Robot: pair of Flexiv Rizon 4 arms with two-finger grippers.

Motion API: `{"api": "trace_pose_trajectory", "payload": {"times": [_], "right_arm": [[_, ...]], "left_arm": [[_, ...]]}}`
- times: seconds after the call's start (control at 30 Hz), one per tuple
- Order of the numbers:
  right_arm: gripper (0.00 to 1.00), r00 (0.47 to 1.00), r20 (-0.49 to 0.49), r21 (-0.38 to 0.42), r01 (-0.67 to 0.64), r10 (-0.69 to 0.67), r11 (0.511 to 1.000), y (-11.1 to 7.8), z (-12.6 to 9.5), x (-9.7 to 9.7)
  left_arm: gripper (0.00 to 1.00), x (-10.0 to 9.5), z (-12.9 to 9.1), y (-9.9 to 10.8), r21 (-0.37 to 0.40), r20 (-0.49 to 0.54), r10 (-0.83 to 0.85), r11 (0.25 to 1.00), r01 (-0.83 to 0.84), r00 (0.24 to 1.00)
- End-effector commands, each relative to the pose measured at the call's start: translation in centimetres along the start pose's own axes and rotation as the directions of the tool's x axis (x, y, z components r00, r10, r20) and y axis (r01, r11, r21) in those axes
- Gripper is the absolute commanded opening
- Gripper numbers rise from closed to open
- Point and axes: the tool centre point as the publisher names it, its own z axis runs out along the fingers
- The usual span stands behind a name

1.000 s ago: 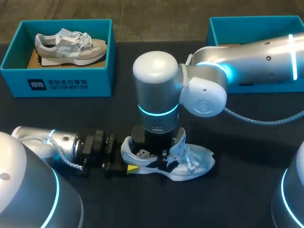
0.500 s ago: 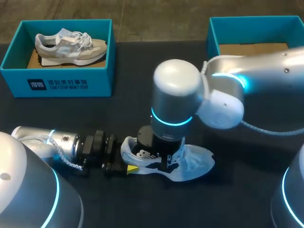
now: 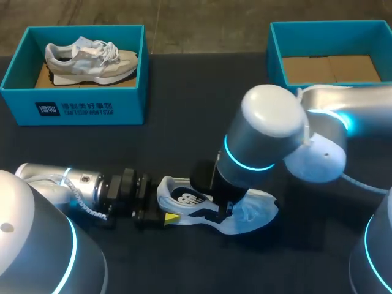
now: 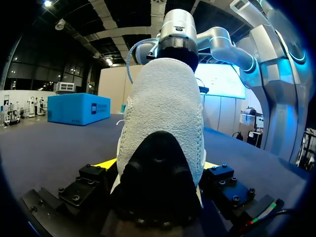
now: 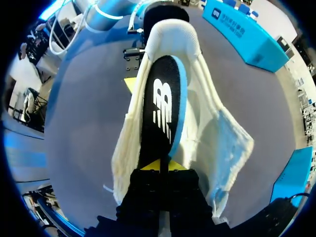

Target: Take the shoe out of the shoebox, open the shoe tongue, remove and reinsert the insole, then place the shoe into the shoebox

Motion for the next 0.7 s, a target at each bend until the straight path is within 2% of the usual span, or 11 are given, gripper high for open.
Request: {"api": "trace_pose_trajectory", "payload": {"times": [0.03,0.1,0.3,0.47,0.7], "right_arm": [[0.0,1.0,0.01,-0.124,0.014,-0.013,0.992,-1.6,-1.7,0.2],[0.0,1.0,0.015,-0.123,0.019,-0.018,0.992,-1.3,-2.1,0.1],[0.0,0.999,0.029,-0.193,0.045,-0.04,0.98,-0.6,-2.7,-0.4],[0.0,0.999,0.025,-0.244,0.041,-0.036,0.969,-0.9,-2.7,-1.0],[0.0,0.998,0.019,-0.273,0.06,-0.057,0.96,-0.4,-3.1,-1.7]], "left_arm": [[0.0,-0.3,-0.4,0.4,0.0,0.005,-0.001,1.0,0.001,1.0],[0.0,-0.3,-0.4,0.4,0.0,0.005,-0.001,1.0,0.001,1.0],[0.0,-0.3,-0.4,0.4,0.0,0.005,-0.001,1.0,0.001,1.0],[0.0,-0.3,-0.4,0.4,0.0,0.005,-0.001,1.0,0.001,1.0],[0.0,-0.3,-0.4,0.4,0.0,0.005,-0.001,1.0,0.001,1.0]]}}
